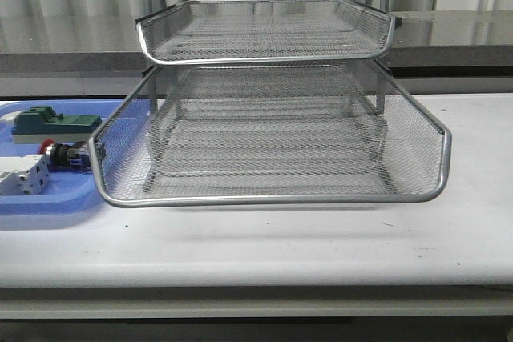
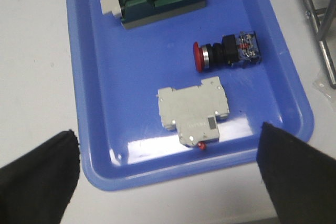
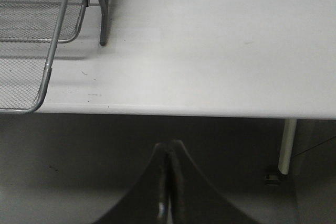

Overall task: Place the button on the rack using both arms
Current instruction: 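Lower the left gripper over the red push button in the blue tray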

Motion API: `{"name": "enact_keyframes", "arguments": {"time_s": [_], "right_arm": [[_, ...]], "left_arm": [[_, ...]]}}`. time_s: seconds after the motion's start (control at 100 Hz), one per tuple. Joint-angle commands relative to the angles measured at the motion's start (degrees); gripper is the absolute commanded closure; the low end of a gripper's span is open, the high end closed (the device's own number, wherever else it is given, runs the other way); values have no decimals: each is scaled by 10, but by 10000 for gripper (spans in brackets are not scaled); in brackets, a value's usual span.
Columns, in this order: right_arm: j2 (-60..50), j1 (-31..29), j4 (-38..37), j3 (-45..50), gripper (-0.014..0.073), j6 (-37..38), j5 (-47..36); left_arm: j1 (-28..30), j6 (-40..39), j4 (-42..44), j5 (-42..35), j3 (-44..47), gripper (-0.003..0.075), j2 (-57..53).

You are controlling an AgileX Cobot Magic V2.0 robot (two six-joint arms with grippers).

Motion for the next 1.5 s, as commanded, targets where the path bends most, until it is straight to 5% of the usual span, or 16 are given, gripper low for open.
{"name": "enact_keyframes", "arguments": {"time_s": [0.0,0.34,0.6,1.49], "right_arm": [[2,-3,-4,-18,664,1,-32],[2,-3,-4,-18,664,1,-32],[2,-3,-4,-18,664,1,-32],[2,-3,-4,-18,664,1,-32]], "left_arm": [[-4,43,-5,-21,-54,64,14],[-4,285,-114,104,-250,70,188],[-14,372,-124,165,-338,70,290],[-53,446,-77,122,-364,70,412]]}}
